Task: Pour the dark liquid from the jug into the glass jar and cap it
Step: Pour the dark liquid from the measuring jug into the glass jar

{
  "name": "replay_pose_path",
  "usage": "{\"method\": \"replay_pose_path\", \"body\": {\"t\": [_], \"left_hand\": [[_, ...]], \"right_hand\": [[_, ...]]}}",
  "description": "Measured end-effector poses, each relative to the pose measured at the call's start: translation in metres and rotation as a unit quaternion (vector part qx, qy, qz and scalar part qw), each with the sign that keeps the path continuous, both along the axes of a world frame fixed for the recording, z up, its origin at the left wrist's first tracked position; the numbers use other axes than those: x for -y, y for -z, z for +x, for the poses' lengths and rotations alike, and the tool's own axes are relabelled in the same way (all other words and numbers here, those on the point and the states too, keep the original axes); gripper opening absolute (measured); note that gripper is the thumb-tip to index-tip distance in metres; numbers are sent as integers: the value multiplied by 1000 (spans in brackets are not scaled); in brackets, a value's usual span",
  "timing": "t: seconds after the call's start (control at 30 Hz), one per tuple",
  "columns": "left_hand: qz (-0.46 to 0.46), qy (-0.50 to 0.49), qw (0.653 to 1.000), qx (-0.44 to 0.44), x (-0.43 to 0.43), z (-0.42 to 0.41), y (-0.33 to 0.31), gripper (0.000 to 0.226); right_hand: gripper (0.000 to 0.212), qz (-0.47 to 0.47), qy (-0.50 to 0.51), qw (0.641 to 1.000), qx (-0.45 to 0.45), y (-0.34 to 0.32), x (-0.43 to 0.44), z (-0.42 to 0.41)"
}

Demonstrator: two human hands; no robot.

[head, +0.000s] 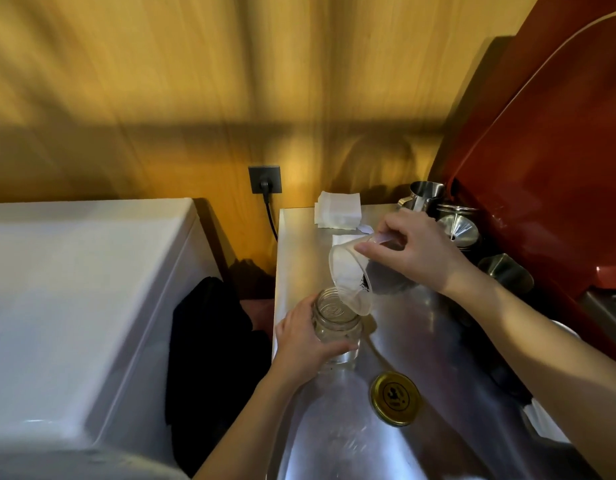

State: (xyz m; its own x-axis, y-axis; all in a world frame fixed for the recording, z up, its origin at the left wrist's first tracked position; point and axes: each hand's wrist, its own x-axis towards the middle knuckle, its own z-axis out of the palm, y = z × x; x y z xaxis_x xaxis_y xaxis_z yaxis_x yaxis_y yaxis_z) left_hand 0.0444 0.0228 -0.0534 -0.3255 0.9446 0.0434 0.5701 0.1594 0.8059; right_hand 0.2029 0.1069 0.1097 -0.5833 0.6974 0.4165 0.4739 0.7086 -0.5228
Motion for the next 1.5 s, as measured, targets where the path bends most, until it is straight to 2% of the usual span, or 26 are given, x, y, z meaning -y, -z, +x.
{"method": "replay_pose_path", "body": {"t": [0.53,1.1,1.5], "left_hand": [[-1,3,1000,20,4,1,-2,94],[2,1,1000,10,4,3,-2,96],[3,-4,1000,8,3,3,-2,94]], "right_hand": [[34,71,-55,990,105,-7,1,-14],[37,66,-98,983,142,-17,7,-25],[36,95,-109,976,161,-13,5,-32]]}}
